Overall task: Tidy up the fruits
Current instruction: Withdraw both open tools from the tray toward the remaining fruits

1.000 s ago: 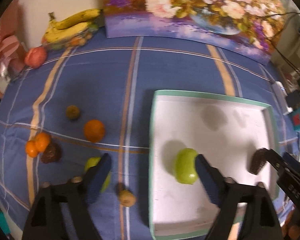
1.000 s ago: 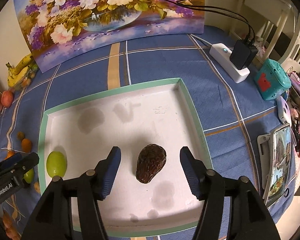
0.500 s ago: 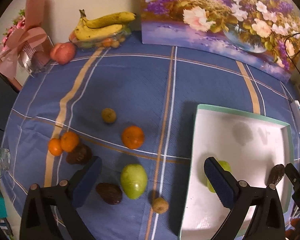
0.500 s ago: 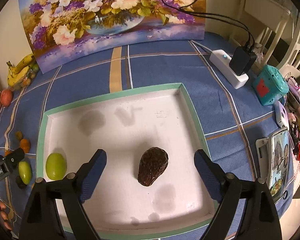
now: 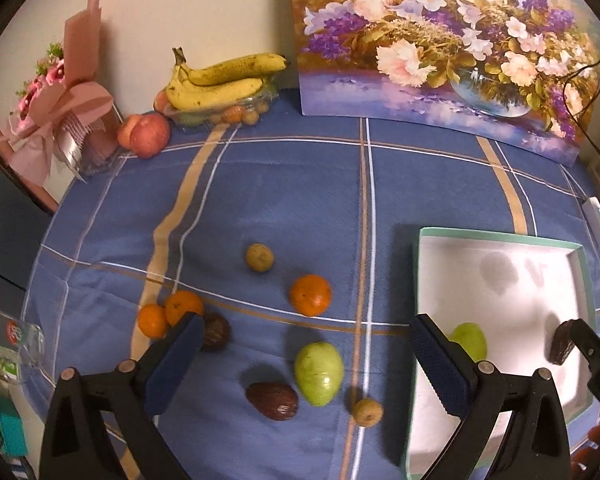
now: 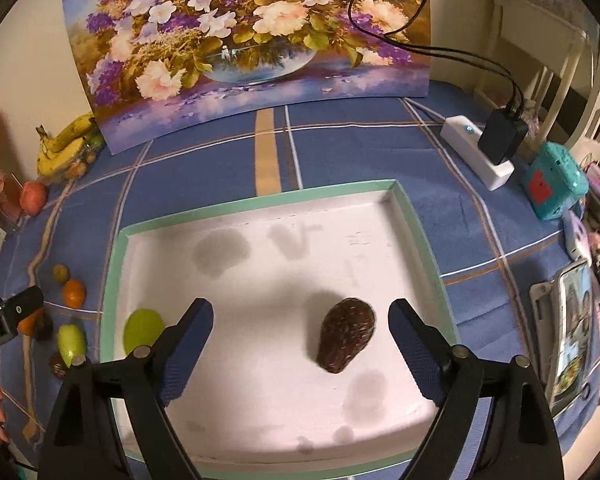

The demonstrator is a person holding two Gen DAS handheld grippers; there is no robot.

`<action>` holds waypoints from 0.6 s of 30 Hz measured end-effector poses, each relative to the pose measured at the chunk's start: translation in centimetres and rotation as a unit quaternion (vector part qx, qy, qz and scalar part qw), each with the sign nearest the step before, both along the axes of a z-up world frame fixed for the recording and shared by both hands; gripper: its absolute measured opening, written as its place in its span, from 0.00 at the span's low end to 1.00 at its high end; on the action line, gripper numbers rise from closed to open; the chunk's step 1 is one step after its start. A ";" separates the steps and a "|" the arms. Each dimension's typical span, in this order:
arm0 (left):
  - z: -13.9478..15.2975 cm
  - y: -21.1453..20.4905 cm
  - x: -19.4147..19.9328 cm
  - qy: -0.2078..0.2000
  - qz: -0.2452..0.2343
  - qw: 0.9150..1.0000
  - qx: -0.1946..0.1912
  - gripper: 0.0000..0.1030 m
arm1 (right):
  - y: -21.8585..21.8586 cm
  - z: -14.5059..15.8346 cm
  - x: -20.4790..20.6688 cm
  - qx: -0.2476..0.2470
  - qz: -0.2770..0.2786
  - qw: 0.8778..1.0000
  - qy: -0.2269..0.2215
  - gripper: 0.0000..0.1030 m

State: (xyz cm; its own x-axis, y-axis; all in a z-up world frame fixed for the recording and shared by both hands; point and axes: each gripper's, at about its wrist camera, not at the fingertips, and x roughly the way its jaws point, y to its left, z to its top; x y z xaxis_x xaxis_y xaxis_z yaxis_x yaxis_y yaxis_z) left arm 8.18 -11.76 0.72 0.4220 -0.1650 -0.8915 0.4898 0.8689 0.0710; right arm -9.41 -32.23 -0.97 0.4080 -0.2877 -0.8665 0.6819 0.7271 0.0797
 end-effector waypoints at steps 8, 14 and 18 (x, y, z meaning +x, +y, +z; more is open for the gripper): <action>0.6 2.2 1.0 -0.008 -0.003 1.000 0.000 1.00 | 1.0 0.3 0.2 0.015 -0.006 1.000 -0.014 0.87; 1.4 4.4 2.1 -0.017 0.001 1.000 -0.003 1.00 | 2.1 0.4 0.8 0.029 0.007 0.999 -0.026 0.87; 2.0 6.0 3.0 -0.018 0.012 1.000 -0.014 1.00 | 3.3 0.6 1.6 0.035 0.024 0.999 -0.027 0.87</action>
State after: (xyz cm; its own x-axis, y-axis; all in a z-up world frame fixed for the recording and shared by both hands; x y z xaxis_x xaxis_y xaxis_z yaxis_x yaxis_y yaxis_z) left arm 11.19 -5.73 2.71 0.4582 -0.1786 -0.8707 0.4668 0.8820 0.0647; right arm -7.78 -28.92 -0.37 0.4664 -0.2057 -0.8603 0.6402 0.7496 0.1679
